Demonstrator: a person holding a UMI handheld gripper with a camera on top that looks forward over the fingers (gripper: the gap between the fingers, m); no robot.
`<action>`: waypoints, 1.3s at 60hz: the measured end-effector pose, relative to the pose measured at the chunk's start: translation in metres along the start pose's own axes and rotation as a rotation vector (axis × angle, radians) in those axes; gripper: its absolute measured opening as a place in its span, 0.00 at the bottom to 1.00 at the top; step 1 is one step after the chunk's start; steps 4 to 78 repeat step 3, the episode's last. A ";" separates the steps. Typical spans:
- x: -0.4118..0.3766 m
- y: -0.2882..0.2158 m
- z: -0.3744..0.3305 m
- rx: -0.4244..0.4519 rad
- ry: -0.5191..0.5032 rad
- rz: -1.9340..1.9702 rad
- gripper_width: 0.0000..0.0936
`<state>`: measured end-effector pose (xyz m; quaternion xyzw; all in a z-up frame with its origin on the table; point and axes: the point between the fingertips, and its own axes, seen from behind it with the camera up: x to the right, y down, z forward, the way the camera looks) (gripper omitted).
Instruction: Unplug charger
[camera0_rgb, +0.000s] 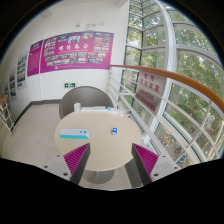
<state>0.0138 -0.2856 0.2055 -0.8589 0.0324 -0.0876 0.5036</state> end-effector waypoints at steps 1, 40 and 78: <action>-0.001 0.003 -0.001 0.001 0.001 0.002 0.91; -0.002 0.005 -0.004 0.001 0.000 0.001 0.91; -0.002 0.005 -0.004 0.001 0.000 0.001 0.91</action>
